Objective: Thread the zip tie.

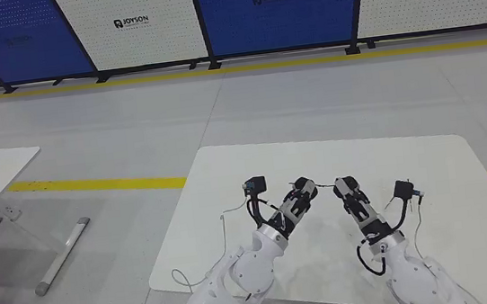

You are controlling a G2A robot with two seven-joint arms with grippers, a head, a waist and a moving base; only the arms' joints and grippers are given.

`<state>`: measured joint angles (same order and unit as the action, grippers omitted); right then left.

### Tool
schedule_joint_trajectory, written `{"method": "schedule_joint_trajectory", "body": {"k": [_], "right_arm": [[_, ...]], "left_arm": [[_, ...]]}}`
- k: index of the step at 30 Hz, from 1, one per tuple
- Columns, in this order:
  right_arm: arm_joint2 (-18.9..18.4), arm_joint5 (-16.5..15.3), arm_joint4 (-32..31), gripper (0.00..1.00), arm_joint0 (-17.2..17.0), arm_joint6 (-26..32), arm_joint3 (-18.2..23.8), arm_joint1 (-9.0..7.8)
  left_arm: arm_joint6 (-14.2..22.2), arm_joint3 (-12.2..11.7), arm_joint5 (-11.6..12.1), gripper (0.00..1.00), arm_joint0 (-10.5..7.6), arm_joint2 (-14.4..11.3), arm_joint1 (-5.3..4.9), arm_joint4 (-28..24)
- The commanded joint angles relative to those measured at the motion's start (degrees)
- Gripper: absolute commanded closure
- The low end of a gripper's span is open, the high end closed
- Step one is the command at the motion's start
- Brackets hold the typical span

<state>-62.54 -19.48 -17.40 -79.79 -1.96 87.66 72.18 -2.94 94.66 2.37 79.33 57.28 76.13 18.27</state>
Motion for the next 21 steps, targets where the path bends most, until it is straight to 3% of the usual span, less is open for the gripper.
{"method": "schedule_joint_trajectory", "body": {"k": [1, 9, 13, 15, 16, 21], "right_arm": [[0.2, 0.0, -0.2, 0.80, 0.1, 0.2, -0.1, 0.00], [0.5, 0.0, -1.2, 0.78, 0.4, 0.5, -0.4, -0.06], [0.6, 0.0, -1.4, 0.84, 0.5, 0.4, -0.6, -0.05], [0.7, 0.0, -1.1, 0.98, 0.6, 0.4, -0.7, -0.01], [0.7, 0.0, -1.1, 1.00, 0.7, 0.4, -0.7, 0.01], [0.8, 0.0, -1.3, 1.00, 1.0, 0.7, -0.7, 0.04]], "left_arm": [[0.0, 0.0, -0.1, 1.00, 0.01, 0.0, 0.02, 0.0], [-0.3, 0.1, -0.5, 1.00, -0.16, 0.3, 0.13, -0.3], [-0.3, 0.2, -0.6, 1.00, -0.20, 0.3, 0.18, -0.5], [-0.2, 0.2, -0.6, 1.00, -0.20, 0.3, 0.20, -0.5], [-0.1, 0.2, -0.6, 1.00, -0.22, 0.3, 0.21, -0.5], [0.2, 0.2, -0.7, 1.00, -0.33, 0.3, 0.25, -0.3]]}}
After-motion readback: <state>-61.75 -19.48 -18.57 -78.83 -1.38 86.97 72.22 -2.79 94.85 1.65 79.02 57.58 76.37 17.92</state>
